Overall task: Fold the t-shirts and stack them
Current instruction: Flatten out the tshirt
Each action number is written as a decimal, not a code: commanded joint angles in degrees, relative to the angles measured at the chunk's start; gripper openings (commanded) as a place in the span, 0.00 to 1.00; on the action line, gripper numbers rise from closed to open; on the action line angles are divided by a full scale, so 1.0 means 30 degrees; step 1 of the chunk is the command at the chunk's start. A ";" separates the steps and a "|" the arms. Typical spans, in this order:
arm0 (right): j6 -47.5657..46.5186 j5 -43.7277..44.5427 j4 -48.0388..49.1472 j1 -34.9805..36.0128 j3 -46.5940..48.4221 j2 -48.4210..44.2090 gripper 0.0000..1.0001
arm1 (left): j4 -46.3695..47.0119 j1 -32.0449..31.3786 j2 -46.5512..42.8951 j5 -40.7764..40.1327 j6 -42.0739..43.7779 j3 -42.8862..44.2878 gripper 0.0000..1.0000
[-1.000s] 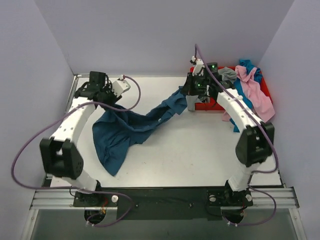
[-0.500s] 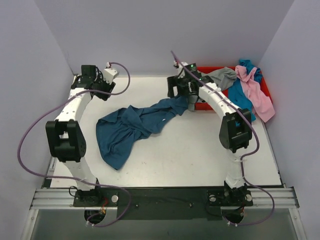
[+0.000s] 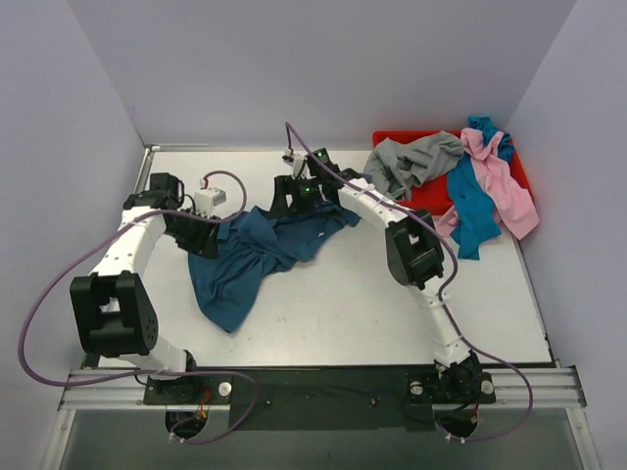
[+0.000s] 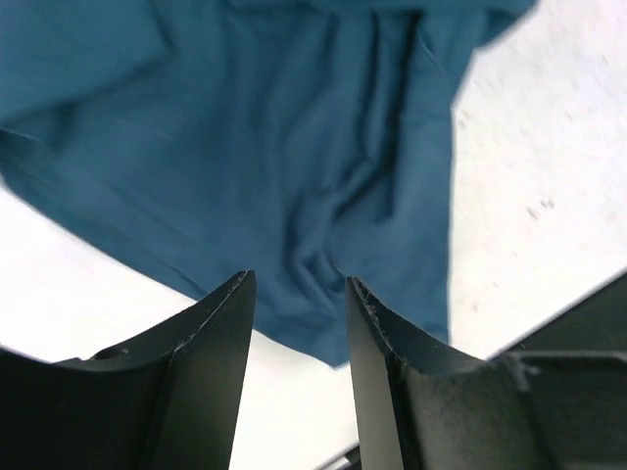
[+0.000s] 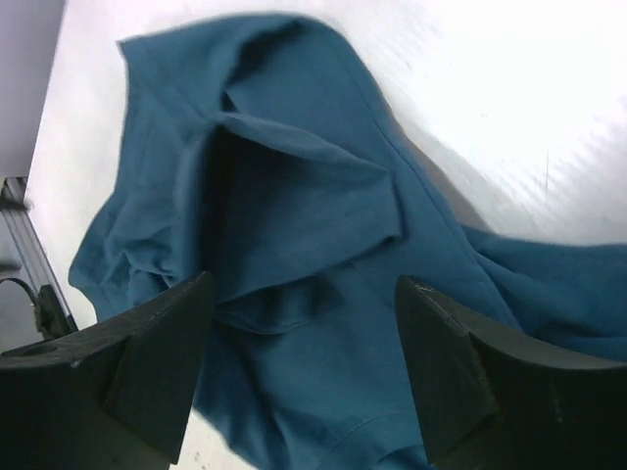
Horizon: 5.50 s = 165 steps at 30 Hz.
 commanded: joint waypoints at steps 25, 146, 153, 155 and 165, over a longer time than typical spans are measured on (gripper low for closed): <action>0.3644 0.0336 -0.1083 0.2185 0.0679 -0.0673 0.60 | 0.1425 -1.3547 -0.3909 -1.0716 0.1487 -1.0367 0.52; 0.1065 0.2508 -1.4906 0.1484 -2.1144 -1.5233 0.11 | 0.3456 0.2449 -0.3851 -1.1688 0.9955 -0.9346 0.00; -0.0135 0.2702 -1.7315 0.1398 -2.1852 -1.6460 0.53 | 0.0375 0.2303 -0.3997 -1.0690 0.9983 -0.8906 0.00; 0.0009 0.3789 -1.6122 0.0785 -2.0360 -1.6871 0.54 | 0.0342 0.2215 -0.4114 -1.0776 1.0041 -0.8935 0.00; 0.1887 0.5205 -0.7971 -0.1035 -2.0091 -1.4064 0.30 | 0.0606 0.1834 -0.4291 -1.1598 1.0159 -0.8557 0.00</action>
